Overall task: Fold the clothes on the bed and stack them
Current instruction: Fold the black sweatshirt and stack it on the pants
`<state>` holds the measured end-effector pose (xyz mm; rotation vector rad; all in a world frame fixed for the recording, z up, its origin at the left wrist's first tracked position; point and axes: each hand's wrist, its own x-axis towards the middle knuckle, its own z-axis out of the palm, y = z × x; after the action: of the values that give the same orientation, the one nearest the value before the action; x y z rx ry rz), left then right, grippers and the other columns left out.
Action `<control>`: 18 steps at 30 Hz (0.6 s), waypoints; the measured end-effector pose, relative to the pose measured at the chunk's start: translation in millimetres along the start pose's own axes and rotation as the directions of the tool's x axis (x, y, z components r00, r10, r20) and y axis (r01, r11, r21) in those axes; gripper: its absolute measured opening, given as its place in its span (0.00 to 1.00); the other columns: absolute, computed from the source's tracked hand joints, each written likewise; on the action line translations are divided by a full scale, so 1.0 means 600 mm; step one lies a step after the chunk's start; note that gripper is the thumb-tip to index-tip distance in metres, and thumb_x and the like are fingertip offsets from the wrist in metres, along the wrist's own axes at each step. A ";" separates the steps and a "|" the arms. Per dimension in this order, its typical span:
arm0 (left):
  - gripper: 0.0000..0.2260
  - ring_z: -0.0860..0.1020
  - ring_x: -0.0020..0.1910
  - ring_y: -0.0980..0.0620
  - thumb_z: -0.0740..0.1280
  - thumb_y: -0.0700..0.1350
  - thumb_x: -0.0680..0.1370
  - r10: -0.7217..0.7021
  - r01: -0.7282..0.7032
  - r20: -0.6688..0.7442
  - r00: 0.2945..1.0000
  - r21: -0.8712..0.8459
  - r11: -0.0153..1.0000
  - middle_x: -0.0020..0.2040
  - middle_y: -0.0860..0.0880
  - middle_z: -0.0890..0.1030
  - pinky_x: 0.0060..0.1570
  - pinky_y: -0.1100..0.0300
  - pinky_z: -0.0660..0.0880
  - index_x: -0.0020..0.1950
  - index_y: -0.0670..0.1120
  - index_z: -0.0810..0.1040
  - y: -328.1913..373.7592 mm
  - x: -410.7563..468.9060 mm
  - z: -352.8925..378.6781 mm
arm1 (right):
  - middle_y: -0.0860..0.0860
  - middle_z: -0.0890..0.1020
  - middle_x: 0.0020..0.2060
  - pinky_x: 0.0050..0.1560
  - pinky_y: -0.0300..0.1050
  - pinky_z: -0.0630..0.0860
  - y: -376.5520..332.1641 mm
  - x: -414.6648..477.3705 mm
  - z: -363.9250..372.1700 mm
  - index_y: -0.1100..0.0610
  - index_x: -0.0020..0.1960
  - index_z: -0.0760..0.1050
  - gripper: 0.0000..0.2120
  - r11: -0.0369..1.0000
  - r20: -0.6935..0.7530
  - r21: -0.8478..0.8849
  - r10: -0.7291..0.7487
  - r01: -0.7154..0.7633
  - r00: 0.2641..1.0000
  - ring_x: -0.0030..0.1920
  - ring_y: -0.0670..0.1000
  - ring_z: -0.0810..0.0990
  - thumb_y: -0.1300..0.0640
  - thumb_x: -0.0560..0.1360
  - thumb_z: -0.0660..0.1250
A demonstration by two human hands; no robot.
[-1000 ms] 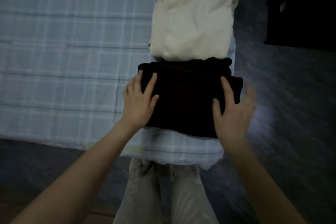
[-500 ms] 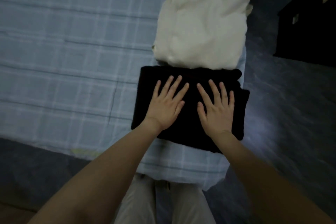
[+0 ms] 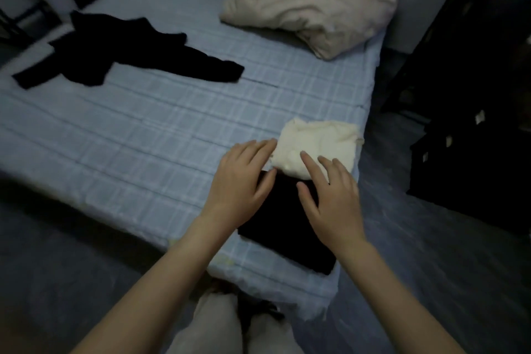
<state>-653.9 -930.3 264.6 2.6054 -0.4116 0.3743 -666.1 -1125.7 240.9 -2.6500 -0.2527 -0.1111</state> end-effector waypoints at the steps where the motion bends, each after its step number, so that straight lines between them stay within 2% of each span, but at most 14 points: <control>1: 0.20 0.75 0.65 0.44 0.62 0.47 0.79 -0.002 0.003 -0.025 1.000 0.023 1.000 0.66 0.45 0.77 0.66 0.46 0.69 0.70 0.42 0.74 0.003 -0.023 -0.022 | 0.57 0.72 0.71 0.71 0.62 0.64 -0.019 -0.013 -0.008 0.46 0.77 0.64 0.26 1.000 -0.015 0.018 -0.026 0.026 1.000 0.73 0.61 0.66 0.42 0.81 0.54; 4: 0.20 0.75 0.66 0.46 0.60 0.48 0.80 -0.056 0.058 -0.031 0.998 0.060 0.997 0.66 0.46 0.78 0.68 0.47 0.68 0.70 0.43 0.74 -0.005 -0.112 -0.056 | 0.56 0.74 0.69 0.68 0.61 0.68 -0.067 -0.055 -0.002 0.50 0.76 0.66 0.25 0.992 -0.020 0.077 -0.104 0.105 0.994 0.71 0.60 0.69 0.44 0.81 0.55; 10: 0.19 0.77 0.62 0.43 0.63 0.49 0.80 -0.272 0.258 0.072 0.960 0.158 0.953 0.63 0.45 0.79 0.64 0.49 0.71 0.68 0.42 0.76 -0.060 -0.291 -0.077 | 0.57 0.73 0.70 0.69 0.60 0.67 -0.140 -0.124 0.083 0.51 0.76 0.66 0.24 0.981 0.204 0.071 -0.192 0.181 0.960 0.72 0.61 0.68 0.48 0.81 0.62; 13: 0.21 0.78 0.61 0.44 0.58 0.51 0.80 -0.351 0.340 0.039 0.935 0.171 0.925 0.62 0.46 0.80 0.63 0.50 0.72 0.67 0.43 0.76 -0.096 -0.330 -0.113 | 0.58 0.73 0.69 0.69 0.60 0.68 -0.200 -0.116 0.113 0.52 0.76 0.67 0.24 0.964 0.260 0.077 -0.268 0.256 0.928 0.71 0.60 0.69 0.48 0.81 0.62; 18: 0.21 0.76 0.62 0.47 0.56 0.52 0.80 -0.480 0.484 -0.062 0.875 0.070 0.872 0.63 0.47 0.79 0.64 0.51 0.71 0.68 0.43 0.76 -0.175 -0.380 -0.181 | 0.56 0.75 0.67 0.66 0.57 0.69 -0.322 -0.086 0.161 0.54 0.75 0.68 0.24 0.929 0.259 0.102 -0.371 0.357 0.892 0.69 0.58 0.72 0.48 0.81 0.62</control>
<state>-846.8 -738.5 238.8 2.6558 0.2822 0.2751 -751.6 -920.8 236.3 -2.5303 -0.8346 0.1429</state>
